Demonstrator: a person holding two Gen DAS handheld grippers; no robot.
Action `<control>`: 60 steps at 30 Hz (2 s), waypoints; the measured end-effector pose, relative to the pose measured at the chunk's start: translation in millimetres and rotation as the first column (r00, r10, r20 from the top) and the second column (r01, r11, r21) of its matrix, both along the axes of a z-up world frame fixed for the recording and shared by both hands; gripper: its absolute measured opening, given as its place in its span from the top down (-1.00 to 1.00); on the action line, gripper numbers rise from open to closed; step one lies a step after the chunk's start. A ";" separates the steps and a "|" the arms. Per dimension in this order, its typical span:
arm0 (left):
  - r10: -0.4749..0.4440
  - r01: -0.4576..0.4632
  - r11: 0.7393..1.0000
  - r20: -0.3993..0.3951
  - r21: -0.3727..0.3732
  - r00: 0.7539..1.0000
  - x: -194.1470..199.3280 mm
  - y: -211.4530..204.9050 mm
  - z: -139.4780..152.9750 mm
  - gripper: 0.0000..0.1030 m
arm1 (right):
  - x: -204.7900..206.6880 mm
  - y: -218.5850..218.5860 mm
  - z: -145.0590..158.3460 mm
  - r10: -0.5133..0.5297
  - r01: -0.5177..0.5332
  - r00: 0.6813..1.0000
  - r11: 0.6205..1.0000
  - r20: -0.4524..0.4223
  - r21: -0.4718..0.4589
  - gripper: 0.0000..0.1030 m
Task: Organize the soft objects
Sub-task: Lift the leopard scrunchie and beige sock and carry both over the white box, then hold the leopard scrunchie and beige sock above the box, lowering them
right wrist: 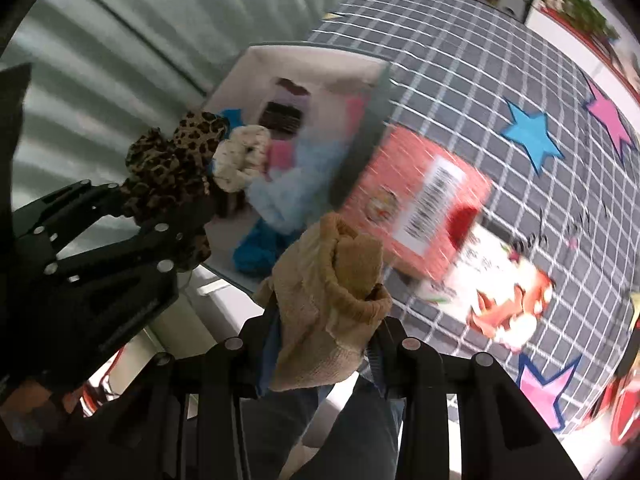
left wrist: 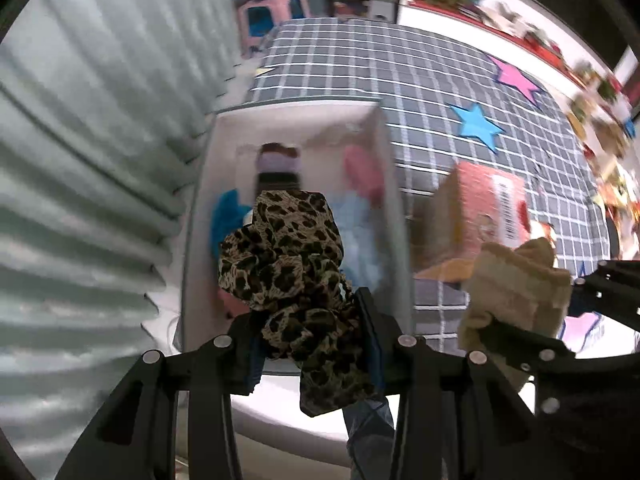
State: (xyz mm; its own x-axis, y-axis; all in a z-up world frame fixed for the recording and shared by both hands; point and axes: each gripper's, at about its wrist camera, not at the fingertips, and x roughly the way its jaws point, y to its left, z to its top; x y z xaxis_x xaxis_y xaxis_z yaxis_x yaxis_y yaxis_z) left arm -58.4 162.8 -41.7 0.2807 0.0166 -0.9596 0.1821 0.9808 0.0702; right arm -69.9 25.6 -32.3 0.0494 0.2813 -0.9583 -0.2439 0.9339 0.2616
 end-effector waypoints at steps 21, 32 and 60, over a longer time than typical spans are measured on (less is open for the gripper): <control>0.151 -0.151 0.989 -0.011 -0.005 0.988 48.8 39.1 -6.0 0.16 | 78.3 53.7 23.4 0.106 -0.108 0.987 0.994 0.123 0.005 0.24; 0.206 -0.206 0.979 -0.028 -0.002 0.978 74.7 43.0 -16.3 0.16 | 117.9 59.8 15.7 0.062 -0.064 0.992 0.998 0.113 0.017 0.24; 0.225 -0.225 0.974 -0.091 0.011 0.970 90.4 36.8 -36.9 0.16 | 135.6 54.9 -4.4 0.024 -0.025 0.998 1.000 0.055 0.015 0.24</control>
State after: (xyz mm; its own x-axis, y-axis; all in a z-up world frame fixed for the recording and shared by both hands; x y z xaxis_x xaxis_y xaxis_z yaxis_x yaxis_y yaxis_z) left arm 32.0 199.6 -78.6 0.1808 0.0700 -0.9810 -0.0372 0.9972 0.0643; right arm 65.7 80.5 -36.7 0.0945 0.2980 -0.9499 -0.2807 0.9234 0.2618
